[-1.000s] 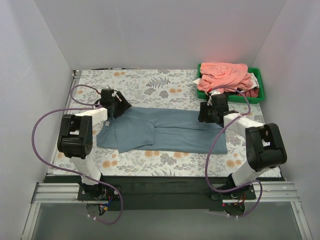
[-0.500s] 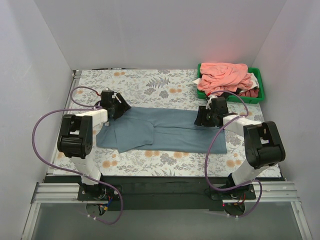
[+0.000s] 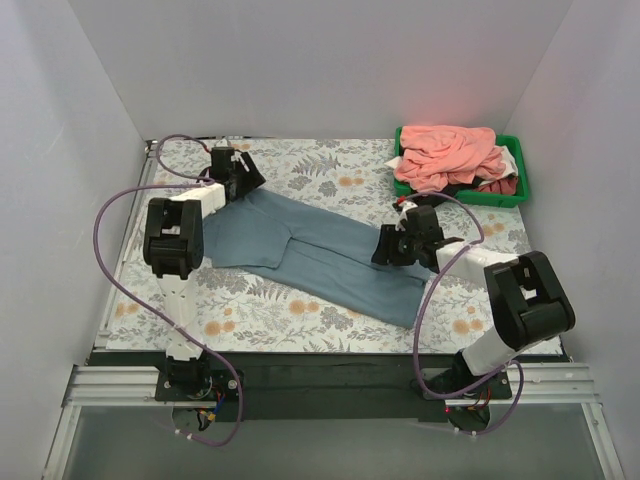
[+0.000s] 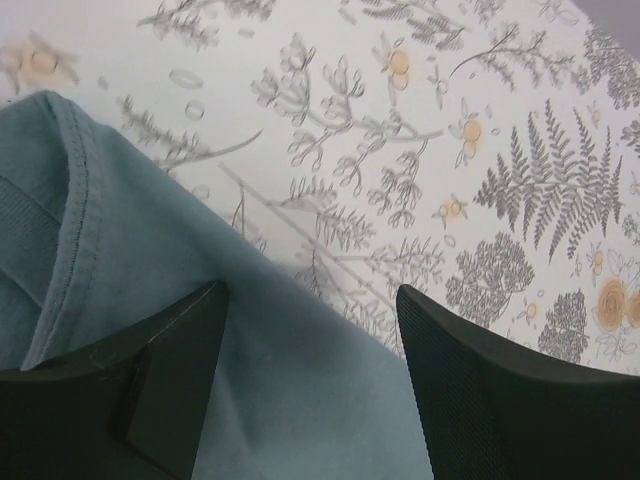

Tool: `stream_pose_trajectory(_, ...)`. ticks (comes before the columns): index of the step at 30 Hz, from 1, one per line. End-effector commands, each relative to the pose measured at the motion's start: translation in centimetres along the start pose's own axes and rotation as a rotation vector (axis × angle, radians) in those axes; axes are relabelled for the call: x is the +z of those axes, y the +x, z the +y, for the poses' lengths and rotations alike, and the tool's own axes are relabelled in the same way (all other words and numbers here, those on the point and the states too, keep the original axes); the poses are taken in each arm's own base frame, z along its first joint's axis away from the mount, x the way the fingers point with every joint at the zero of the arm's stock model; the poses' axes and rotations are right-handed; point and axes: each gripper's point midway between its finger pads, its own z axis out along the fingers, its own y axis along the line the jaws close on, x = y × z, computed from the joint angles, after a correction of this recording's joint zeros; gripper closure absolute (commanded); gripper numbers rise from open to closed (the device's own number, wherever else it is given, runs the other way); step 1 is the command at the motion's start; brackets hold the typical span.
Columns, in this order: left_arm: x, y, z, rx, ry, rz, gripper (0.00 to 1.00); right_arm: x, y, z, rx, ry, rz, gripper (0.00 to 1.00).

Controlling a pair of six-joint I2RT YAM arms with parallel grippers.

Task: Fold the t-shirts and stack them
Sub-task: Fold the tshirt

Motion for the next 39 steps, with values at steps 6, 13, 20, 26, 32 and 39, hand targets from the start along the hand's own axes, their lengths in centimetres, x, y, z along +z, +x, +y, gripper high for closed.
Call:
stream_pose_trajectory(6,1.0,-0.5,-3.3,0.165,0.092,0.027,0.31,-0.7,8.4,4.5,-0.016,-0.017,0.222,0.41)
stream_pose_trajectory(13,-5.2,-5.7,-9.9,0.222,0.178,-0.107,0.24,-3.2,2.9,7.8,-0.180,-0.078,0.030,0.39)
stream_pose_trajectory(20,-11.6,-5.4,-9.3,0.168,0.088,-0.149,0.18,-3.8,0.7,5.4,-0.307,0.060,-0.056,0.35)
stream_pose_trajectory(26,-11.8,1.3,-3.4,0.102,-0.024,-0.033,0.15,-2.8,4.1,4.2,-0.293,0.050,0.045,0.36)
stream_pose_trajectory(32,-10.5,4.6,0.7,0.088,-0.133,0.026,0.16,-3.2,6.7,4.1,-0.272,0.004,0.105,0.36)
stream_pose_trajectory(39,-7.2,7.0,4.0,0.092,-0.249,0.070,0.16,-2.8,9.4,3.7,-0.235,-0.014,0.195,0.36)
